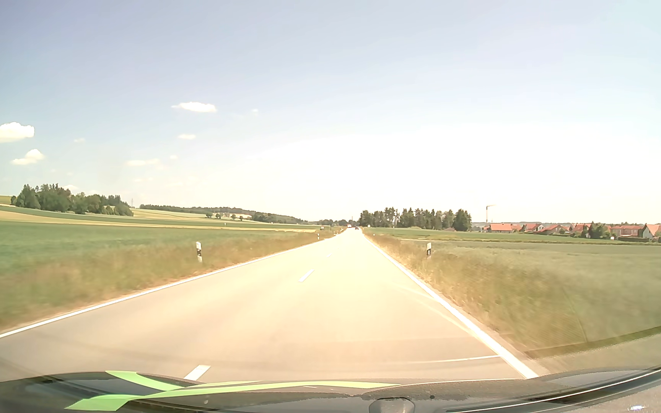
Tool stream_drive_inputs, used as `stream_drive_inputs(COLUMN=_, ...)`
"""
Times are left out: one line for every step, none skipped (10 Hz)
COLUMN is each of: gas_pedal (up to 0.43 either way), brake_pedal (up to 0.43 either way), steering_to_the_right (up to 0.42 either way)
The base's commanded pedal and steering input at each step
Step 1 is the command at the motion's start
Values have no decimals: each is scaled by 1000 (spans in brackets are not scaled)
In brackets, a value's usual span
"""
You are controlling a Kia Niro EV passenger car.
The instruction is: Follow the waypoints while adhering to traffic rules and regulations
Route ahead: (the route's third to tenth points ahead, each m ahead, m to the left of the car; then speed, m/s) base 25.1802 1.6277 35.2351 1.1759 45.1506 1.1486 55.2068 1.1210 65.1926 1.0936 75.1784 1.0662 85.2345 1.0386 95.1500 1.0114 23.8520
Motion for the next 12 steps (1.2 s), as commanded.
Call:
stream_drive_inputs(gas_pedal=197, brake_pedal=0, steering_to_the_right=-1)
stream_drive_inputs(gas_pedal=197, brake_pedal=0, steering_to_the_right=-1)
stream_drive_inputs(gas_pedal=197, brake_pedal=0, steering_to_the_right=-1)
stream_drive_inputs(gas_pedal=197, brake_pedal=0, steering_to_the_right=-1)
stream_drive_inputs(gas_pedal=197, brake_pedal=0, steering_to_the_right=-1)
stream_drive_inputs(gas_pedal=189, brake_pedal=0, steering_to_the_right=-1)
stream_drive_inputs(gas_pedal=189, brake_pedal=0, steering_to_the_right=-1)
stream_drive_inputs(gas_pedal=189, brake_pedal=0, steering_to_the_right=-1)
stream_drive_inputs(gas_pedal=189, brake_pedal=0, steering_to_the_right=-1)
stream_drive_inputs(gas_pedal=177, brake_pedal=0, steering_to_the_right=0)
stream_drive_inputs(gas_pedal=169, brake_pedal=0, steering_to_the_right=1)
stream_drive_inputs(gas_pedal=157, brake_pedal=0, steering_to_the_right=1)
